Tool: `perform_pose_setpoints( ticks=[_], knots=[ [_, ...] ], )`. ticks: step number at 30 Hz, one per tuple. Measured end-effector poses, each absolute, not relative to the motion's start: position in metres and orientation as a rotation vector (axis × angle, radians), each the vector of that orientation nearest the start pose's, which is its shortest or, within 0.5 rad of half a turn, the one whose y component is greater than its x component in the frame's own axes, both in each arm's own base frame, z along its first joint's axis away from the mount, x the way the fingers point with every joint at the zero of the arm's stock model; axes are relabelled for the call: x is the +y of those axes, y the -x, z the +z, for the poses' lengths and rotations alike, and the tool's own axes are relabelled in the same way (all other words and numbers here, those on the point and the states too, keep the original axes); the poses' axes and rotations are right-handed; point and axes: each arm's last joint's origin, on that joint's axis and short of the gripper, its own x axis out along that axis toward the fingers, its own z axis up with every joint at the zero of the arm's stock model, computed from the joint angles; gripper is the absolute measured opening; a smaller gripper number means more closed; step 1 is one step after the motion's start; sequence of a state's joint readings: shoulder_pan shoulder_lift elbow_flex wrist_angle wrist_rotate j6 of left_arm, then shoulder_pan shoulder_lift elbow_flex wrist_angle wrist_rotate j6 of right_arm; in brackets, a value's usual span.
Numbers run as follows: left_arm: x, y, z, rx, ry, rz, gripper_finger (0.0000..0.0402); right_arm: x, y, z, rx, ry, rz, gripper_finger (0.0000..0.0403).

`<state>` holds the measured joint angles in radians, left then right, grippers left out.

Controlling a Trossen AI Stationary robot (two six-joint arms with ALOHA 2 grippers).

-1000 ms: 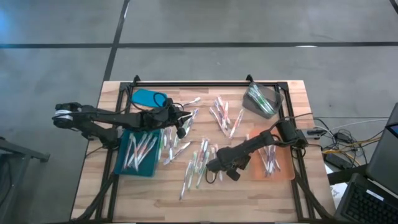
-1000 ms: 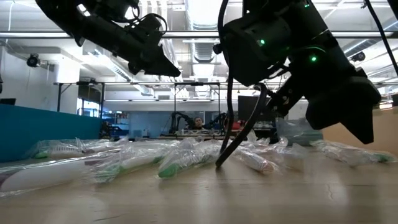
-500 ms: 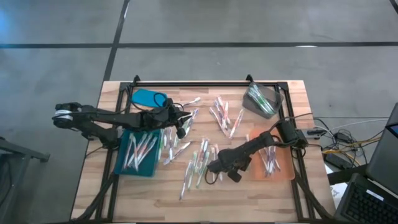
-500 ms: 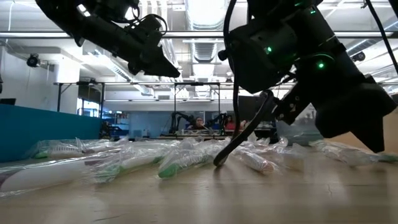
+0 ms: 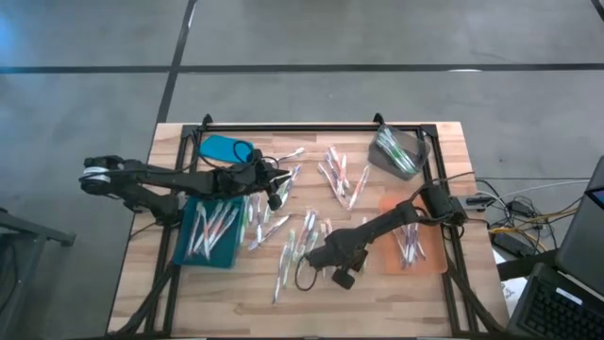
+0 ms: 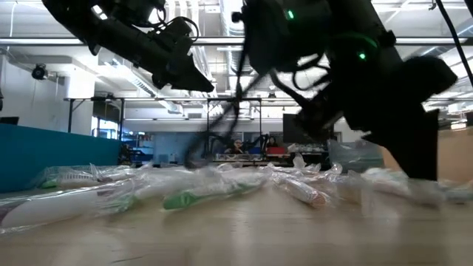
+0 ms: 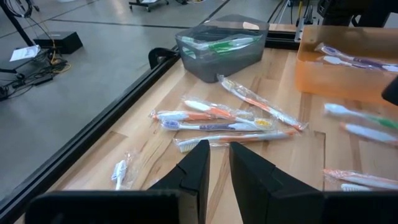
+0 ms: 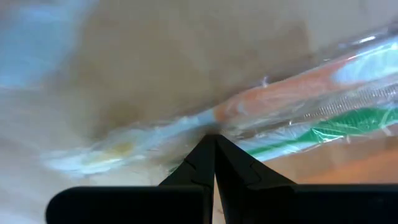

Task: Pick & Place Toothbrushes
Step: Put the green toothbrush into the black bin

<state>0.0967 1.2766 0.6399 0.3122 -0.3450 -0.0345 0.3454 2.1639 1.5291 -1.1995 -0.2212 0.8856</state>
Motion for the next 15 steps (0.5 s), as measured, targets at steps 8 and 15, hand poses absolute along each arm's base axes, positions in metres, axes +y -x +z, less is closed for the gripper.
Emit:
perform_pose_setpoints(
  ticks=[8, 15],
  knots=[
    [0.035, -0.264, 0.228, 0.325, -0.008, 0.443, 0.0067, 0.148, -0.369, 0.145, 1.762, -0.536, -0.278, 0.0008],
    [0.035, -0.263, 0.227, 0.333, -0.009, 0.443, 0.0067, 0.161, -0.375, 0.157, 1.722, -0.543, -0.173, 0.0008]
  ],
)
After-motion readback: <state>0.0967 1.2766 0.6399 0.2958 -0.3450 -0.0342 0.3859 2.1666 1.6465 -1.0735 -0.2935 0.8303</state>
